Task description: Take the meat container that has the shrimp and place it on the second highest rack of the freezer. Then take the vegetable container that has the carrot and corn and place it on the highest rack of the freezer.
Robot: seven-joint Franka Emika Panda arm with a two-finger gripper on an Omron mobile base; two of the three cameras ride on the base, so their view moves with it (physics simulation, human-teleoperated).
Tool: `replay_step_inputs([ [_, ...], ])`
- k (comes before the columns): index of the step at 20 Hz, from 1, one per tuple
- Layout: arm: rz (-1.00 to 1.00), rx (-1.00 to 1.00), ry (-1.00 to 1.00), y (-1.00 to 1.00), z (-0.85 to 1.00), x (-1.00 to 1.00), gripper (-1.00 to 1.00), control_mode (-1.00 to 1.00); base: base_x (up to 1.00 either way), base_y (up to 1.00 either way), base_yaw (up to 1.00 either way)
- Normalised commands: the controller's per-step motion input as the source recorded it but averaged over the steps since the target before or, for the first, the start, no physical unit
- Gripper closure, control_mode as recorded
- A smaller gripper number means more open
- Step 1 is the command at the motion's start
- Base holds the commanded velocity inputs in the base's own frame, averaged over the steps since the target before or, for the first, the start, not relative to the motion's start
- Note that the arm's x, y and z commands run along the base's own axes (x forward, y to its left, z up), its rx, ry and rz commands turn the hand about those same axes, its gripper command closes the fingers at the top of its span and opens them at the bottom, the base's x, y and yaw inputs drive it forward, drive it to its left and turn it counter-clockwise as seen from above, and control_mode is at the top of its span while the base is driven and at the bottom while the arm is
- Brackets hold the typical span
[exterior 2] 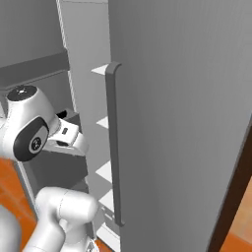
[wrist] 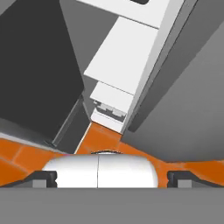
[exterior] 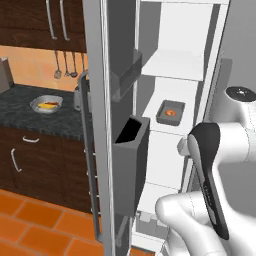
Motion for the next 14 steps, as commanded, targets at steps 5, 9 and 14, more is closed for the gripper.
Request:
replay_step_inputs([
  [5, 0.0, 0.0, 0.0, 0.0, 0.0, 0.0, -1.0, 1.0, -0.92, -0.22, 0.6],
  [9, 0.0, 0.0, 0.0, 0.0, 0.0, 0.0, -1.0, 1.0, -0.34, 0.14, 1.0],
  [14, 0.0, 0.0, 0.0, 0.0, 0.0, 0.0, -1.0, 1.0, -0.29, 0.25, 1.0],
])
